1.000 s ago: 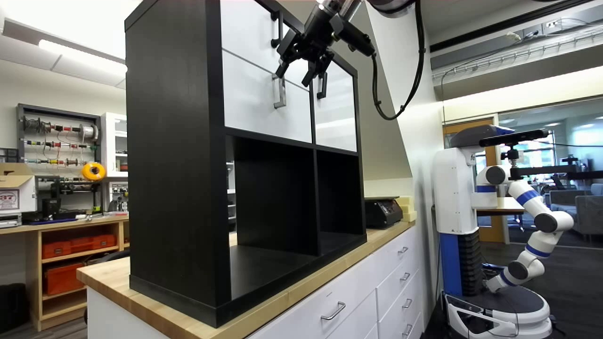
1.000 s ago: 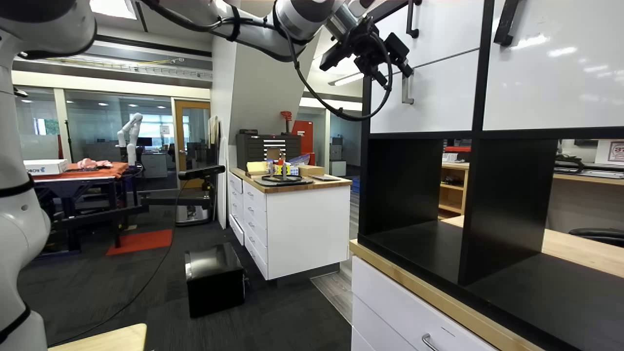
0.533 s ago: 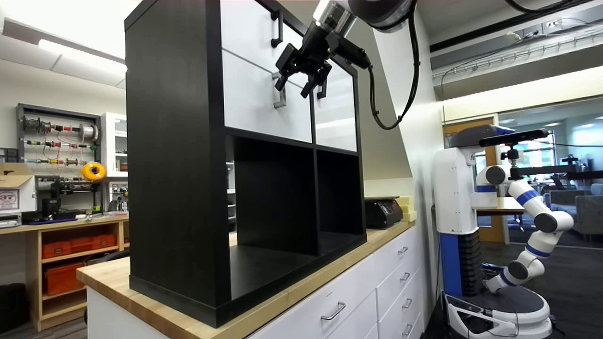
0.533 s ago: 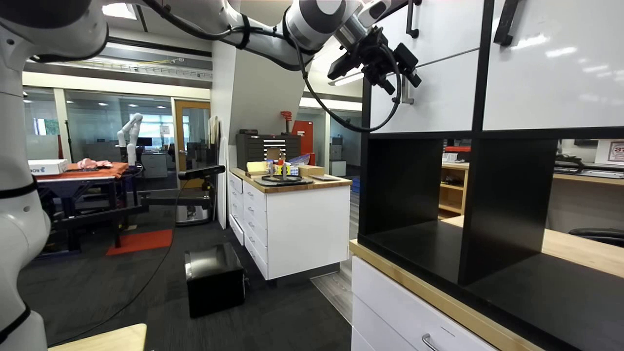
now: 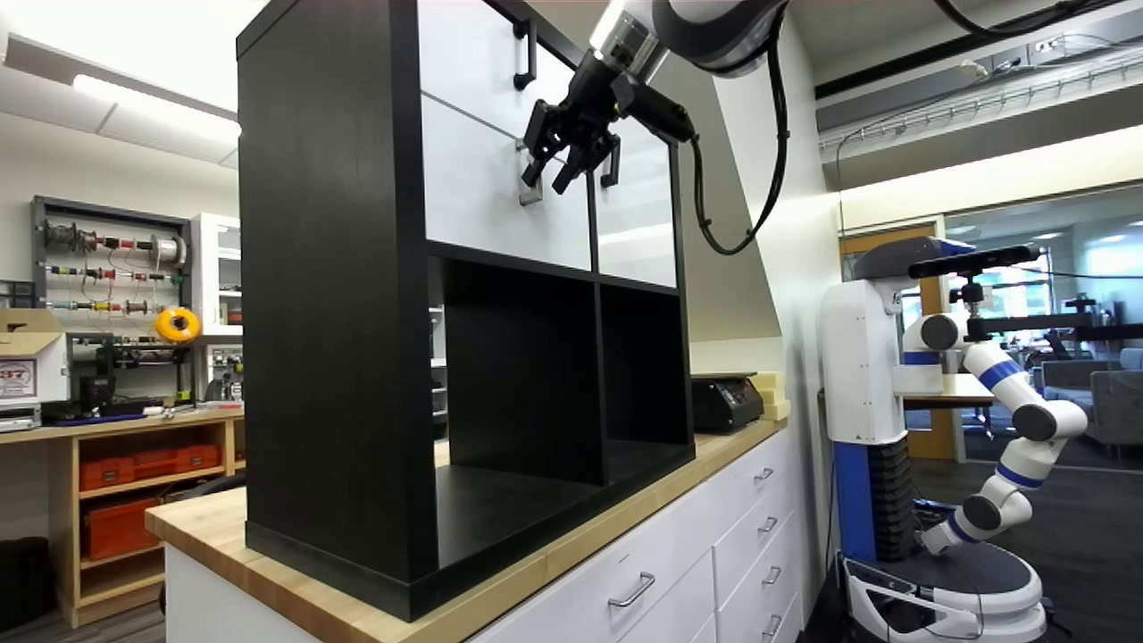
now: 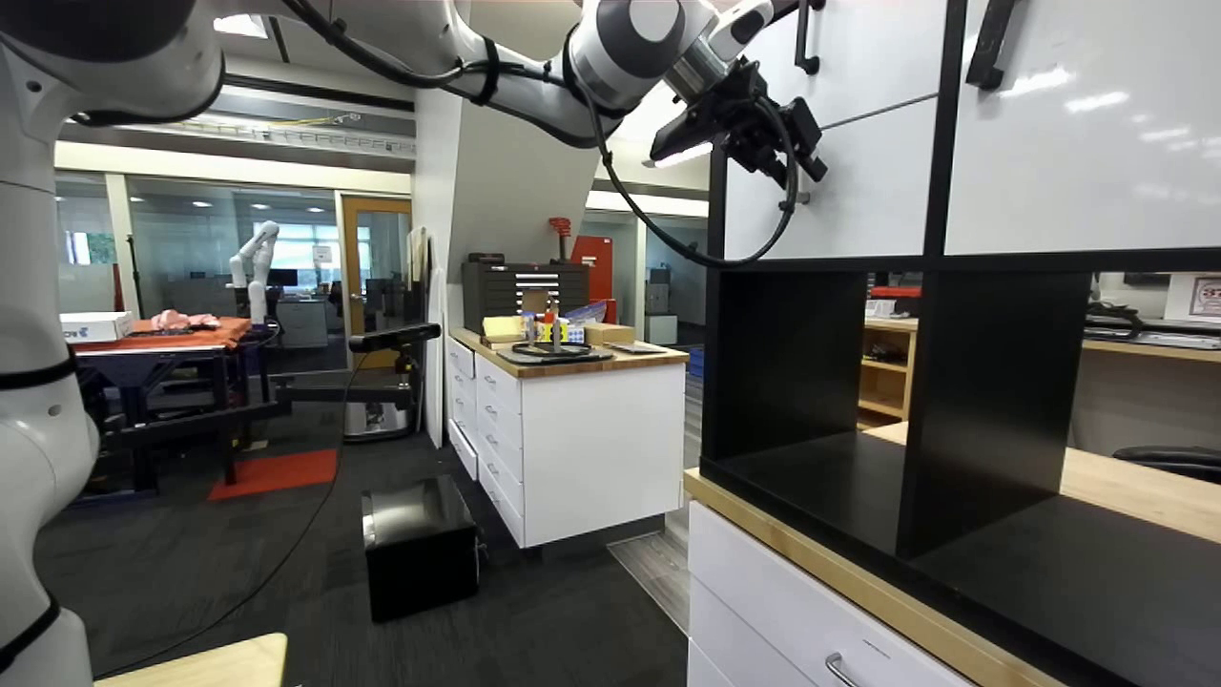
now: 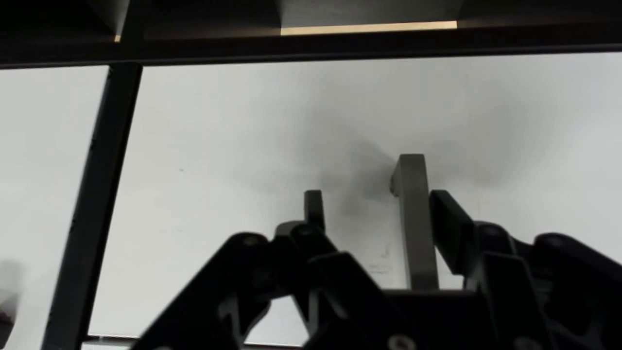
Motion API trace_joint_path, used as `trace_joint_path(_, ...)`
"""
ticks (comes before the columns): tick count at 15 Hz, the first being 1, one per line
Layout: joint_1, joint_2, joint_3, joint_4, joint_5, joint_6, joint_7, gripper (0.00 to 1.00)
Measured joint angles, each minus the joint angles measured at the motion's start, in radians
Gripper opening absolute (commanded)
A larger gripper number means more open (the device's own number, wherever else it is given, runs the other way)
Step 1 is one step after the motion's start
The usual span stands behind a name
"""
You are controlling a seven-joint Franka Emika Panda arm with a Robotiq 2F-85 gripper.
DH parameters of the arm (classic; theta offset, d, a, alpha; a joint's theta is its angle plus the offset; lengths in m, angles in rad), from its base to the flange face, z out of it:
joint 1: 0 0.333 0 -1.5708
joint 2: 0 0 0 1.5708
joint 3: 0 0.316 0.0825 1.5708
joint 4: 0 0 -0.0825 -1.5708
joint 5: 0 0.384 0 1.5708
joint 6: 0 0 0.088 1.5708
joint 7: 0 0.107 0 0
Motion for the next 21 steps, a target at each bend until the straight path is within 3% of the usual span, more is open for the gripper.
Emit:
trace_joint_path(4, 0.012, -0.007, 0.002, 0.006, 0.000, 0.003, 0.000, 0.02)
trace_joint_path(5, 0.014, -0.010, 0.004, 0.008, 0.000, 0.003, 0.000, 0.01)
trace_joint_path(21, 0.014, -0.082, 0.011, -0.044, 0.046, -0.047, -0.042, 0.04)
